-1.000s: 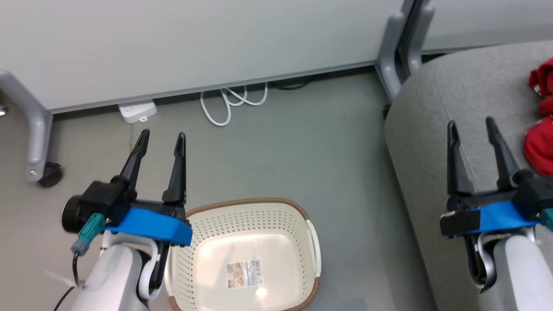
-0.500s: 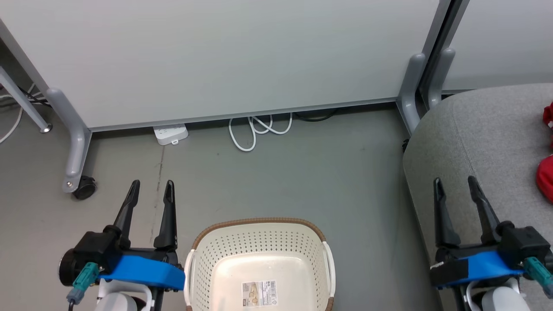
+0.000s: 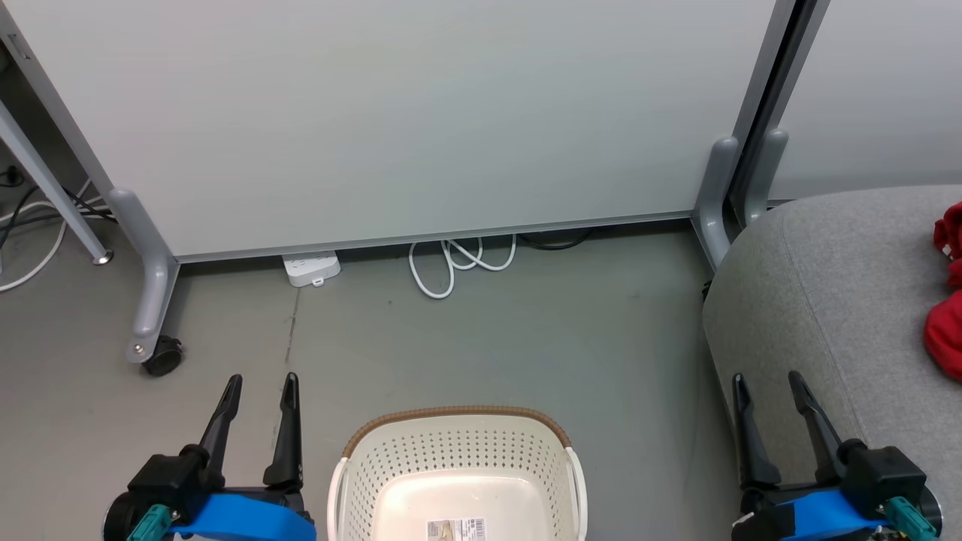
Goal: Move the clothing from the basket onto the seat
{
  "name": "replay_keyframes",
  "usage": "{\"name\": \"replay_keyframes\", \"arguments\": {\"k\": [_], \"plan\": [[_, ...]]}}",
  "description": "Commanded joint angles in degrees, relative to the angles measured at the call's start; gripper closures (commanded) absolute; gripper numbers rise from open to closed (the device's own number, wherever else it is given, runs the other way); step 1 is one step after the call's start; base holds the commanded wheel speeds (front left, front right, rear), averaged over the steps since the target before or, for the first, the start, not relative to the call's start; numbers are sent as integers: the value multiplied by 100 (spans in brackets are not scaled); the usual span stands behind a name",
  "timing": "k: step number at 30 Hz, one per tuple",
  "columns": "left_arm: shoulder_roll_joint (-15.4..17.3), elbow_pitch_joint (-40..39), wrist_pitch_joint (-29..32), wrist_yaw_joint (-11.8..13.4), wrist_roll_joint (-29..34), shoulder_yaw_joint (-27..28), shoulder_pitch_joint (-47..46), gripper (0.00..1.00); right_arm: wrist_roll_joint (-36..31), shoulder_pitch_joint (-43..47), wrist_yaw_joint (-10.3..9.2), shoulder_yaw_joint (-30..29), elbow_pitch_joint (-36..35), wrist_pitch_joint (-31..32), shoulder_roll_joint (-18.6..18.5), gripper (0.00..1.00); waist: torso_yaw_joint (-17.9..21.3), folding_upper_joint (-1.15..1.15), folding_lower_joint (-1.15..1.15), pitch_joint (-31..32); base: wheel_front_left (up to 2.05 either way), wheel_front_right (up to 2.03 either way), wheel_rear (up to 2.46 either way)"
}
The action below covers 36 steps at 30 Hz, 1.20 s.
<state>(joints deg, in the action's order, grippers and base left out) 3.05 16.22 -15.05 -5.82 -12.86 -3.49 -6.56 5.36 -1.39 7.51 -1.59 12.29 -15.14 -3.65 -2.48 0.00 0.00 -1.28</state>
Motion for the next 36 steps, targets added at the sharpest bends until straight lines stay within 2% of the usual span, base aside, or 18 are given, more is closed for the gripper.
{"name": "replay_keyframes", "arguments": {"k": [1,18,19,24,36], "plan": [[18,17,-18,-31,47,50,86,0,33,104,-4,13,27,1,27,0,-4,0,0,36,0,0,0],[-7,86,-18,-59,135,144,177,0,80,168,-4,47,125,1,63,0,-8,0,0,143,0,0,0],[-21,86,0,-66,123,133,149,100,35,111,1,37,117,0,39,100,-8,0,0,144,0,0,0],[-54,310,78,-68,30,152,233,100,139,147,1,14,338,40,41,100,-5,0,2,144,0,0,0],[-46,229,421,-85,-1265,297,182,100,1527,30,1,-77,309,393,47,100,19,0,1,142,0,0,0]]}}
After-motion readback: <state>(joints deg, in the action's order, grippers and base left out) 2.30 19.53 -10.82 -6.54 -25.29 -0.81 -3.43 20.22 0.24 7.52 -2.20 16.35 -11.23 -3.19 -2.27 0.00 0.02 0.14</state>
